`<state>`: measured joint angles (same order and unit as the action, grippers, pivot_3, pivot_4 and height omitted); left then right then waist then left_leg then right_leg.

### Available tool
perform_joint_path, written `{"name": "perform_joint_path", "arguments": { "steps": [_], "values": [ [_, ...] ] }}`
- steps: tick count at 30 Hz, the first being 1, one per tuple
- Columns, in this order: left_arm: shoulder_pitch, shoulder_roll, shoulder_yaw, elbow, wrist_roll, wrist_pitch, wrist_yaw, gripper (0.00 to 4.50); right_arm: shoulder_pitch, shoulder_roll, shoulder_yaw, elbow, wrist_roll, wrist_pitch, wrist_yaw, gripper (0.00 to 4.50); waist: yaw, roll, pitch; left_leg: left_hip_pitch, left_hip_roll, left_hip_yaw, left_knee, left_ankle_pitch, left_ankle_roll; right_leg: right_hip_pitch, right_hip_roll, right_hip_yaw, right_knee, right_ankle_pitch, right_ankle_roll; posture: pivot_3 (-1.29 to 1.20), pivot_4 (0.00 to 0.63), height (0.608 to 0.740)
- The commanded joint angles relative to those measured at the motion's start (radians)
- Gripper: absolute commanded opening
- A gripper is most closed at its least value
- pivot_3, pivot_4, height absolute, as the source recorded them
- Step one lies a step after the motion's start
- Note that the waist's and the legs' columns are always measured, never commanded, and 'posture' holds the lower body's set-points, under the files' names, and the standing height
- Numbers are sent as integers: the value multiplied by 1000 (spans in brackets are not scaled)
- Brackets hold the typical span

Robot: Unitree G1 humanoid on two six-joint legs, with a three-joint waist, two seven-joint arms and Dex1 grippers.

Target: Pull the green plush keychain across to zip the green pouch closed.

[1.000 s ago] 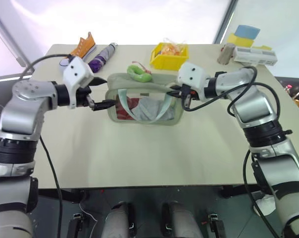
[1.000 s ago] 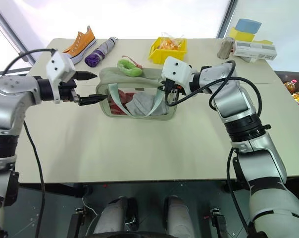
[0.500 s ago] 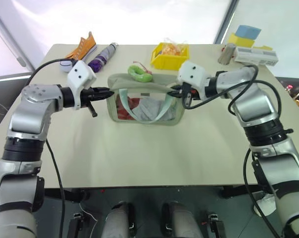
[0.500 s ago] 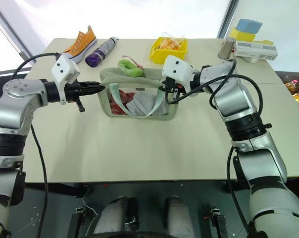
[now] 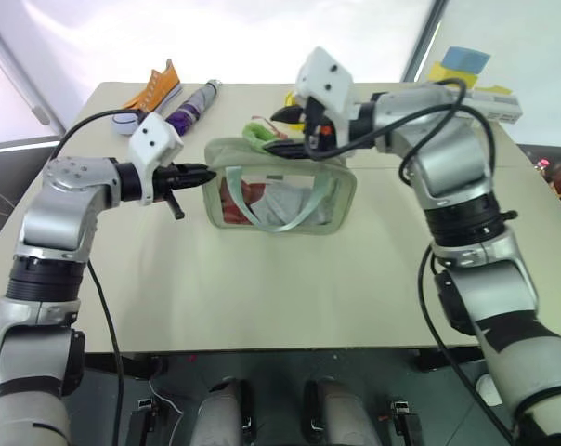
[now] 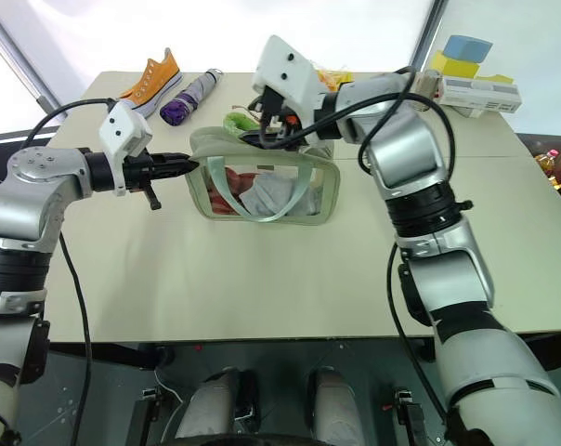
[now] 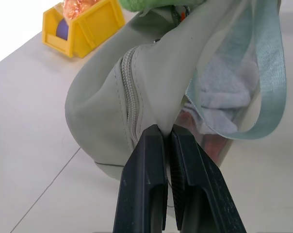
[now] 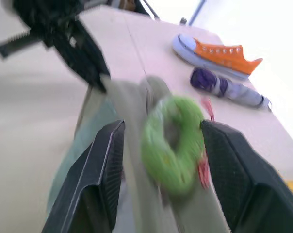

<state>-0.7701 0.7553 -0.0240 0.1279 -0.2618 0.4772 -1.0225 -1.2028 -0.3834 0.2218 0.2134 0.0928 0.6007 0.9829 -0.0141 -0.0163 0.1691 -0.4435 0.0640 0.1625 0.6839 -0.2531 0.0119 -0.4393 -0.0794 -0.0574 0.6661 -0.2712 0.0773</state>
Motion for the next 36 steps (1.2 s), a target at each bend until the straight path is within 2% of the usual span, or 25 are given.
{"name": "perform_joint_path", "arguments": {
  "steps": [1,9,12,15,16,22,27,36],
  "values": [
    [-30,4,11,-36,-4,4,3,0,-45,30,-19,48,-1,15,-54,2534,1,0,0,0,0,0,0,0,0,0,0,0,0,0,0,0,150,740],
    [-34,-5,14,-41,-4,10,17,0,-39,25,46,130,-56,-9,-60,2534,-3,0,0,0,0,0,0,0,0,0,0,0,0,0,0,0,150,740],
    [-31,-7,17,-39,-4,7,20,0,-32,13,59,125,-66,-14,-43,1699,-3,0,0,0,0,0,0,0,0,0,0,0,0,0,0,0,150,740],
    [-34,-9,16,-33,-3,5,24,0,-33,7,58,125,-64,-16,-36,228,-2,0,0,0,0,0,0,0,0,0,0,0,0,0,0,0,150,740],
    [-37,-11,16,-27,-2,2,26,0,-35,6,57,128,-64,-18,-34,46,-2,0,0,0,0,0,0,0,0,0,0,0,0,0,0,0,150,740],
    [-43,-20,15,-21,-2,2,29,0,-72,-53,9,123,-46,-4,-12,46,0,0,0,0,0,0,0,0,0,0,0,0,0,0,0,0,150,740],
    [-30,-18,16,-24,-3,4,23,0,-89,-188,-15,125,-84,-34,-14,46,1,0,0,-1,0,0,0,0,0,0,0,0,0,0,0,0,150,740],
    [57,9,25,-108,-26,64,19,0,93,-472,12,85,-269,-189,-89,46,-1,0,0,0,0,0,0,0,0,0,-1,0,-1,0,0,0,150,740]
  ]
}}
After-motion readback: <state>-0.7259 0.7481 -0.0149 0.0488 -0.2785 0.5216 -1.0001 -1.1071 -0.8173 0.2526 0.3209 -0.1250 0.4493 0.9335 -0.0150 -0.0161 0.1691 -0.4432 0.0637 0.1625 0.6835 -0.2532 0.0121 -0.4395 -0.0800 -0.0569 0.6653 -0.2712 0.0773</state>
